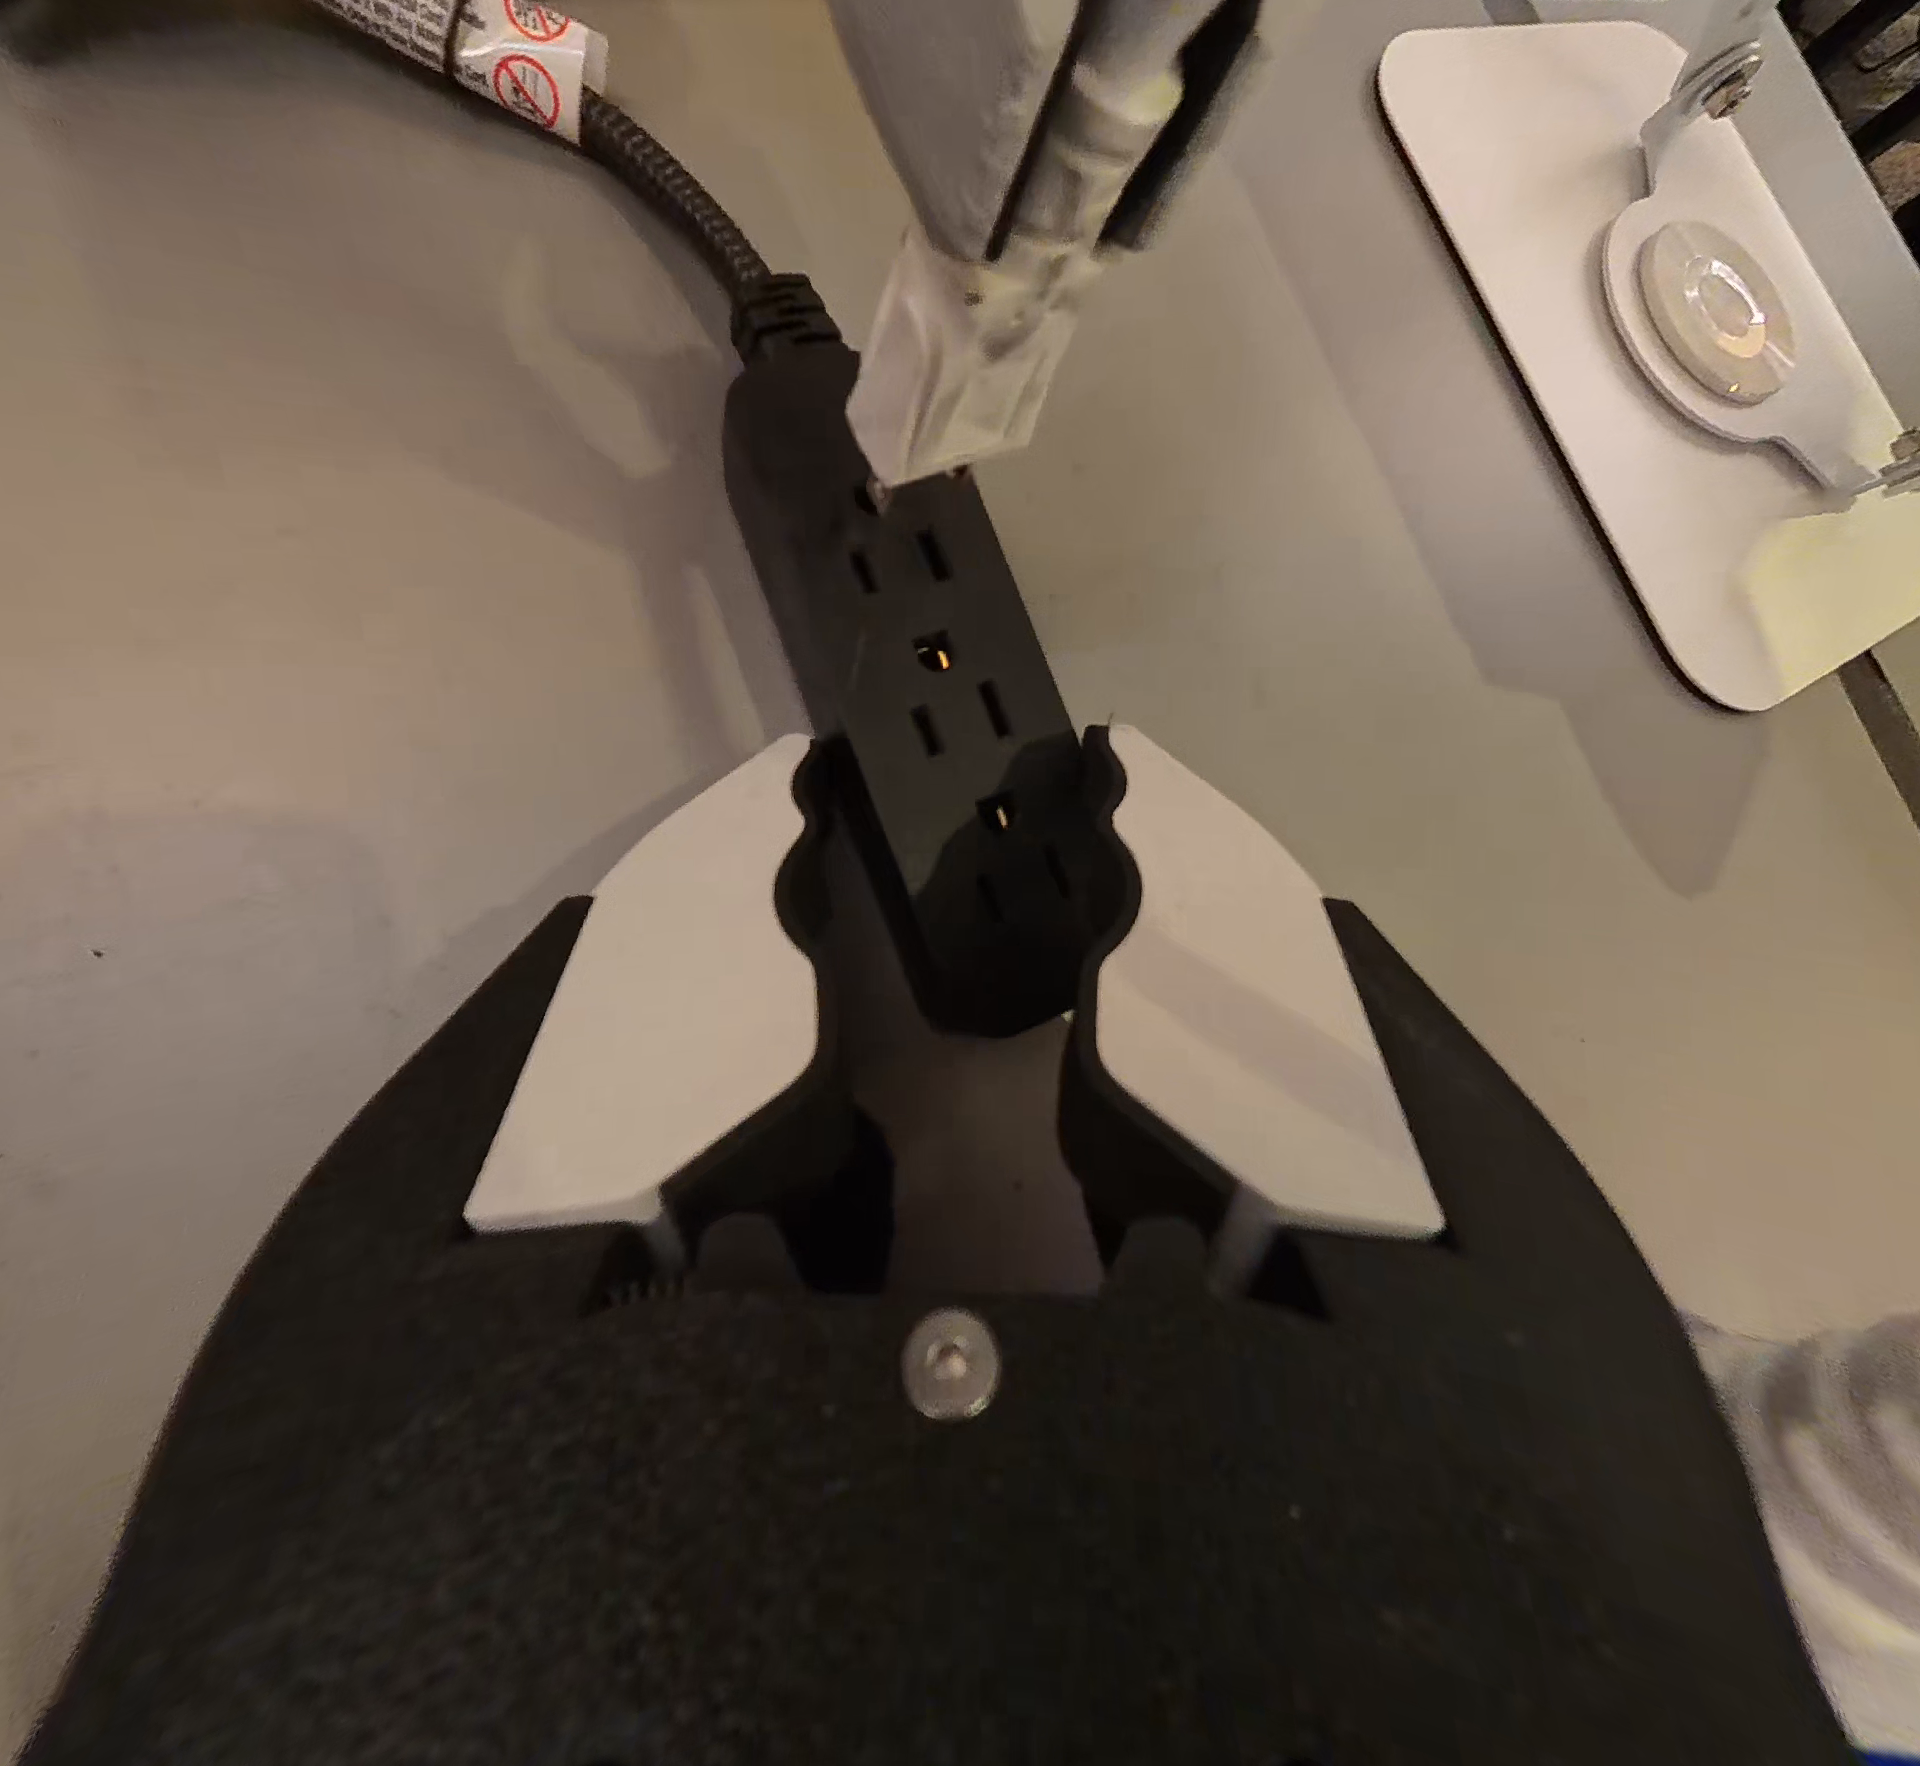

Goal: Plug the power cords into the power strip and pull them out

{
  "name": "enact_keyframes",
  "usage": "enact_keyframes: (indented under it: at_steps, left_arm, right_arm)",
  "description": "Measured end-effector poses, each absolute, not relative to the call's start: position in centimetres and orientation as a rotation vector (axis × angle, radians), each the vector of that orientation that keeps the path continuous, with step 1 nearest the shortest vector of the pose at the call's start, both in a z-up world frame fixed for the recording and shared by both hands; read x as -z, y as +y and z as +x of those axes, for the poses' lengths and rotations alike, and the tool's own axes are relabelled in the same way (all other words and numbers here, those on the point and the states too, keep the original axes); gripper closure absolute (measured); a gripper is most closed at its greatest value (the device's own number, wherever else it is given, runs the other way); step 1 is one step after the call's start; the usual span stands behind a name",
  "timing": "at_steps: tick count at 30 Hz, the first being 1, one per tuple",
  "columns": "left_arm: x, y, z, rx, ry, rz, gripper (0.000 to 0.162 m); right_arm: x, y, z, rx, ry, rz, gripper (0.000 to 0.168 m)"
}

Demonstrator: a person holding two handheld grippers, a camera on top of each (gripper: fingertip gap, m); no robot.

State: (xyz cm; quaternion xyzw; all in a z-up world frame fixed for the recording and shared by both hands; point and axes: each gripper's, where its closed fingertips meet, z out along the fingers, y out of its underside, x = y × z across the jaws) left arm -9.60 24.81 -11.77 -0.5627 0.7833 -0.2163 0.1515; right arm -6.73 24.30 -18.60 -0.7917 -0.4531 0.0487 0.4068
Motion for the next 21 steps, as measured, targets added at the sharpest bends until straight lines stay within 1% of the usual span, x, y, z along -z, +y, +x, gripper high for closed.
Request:
enact_keyframes:
  at_steps: [14, 18, 21]
  left_arm:
    - [11.9, 24.0, -6.7, 0.824, 2.115, -1.574, 0.148]
    - [12.6, 23.5, -7.2, 0.823, 2.177, -1.631, 0.148]
    - [12.9, 23.9, -8.2, 0.688, 2.265, -1.688, 0.148]
  right_arm:
    - [18.6, 24.2, -6.8, -0.136, -1.148, -1.989, 0.122]
    - [18.5, 24.2, -6.8, -0.140, -1.138, -1.992, 0.122]
    - [18.5, 24.2, -6.8, -0.144, -1.138, -1.992, 0.122]
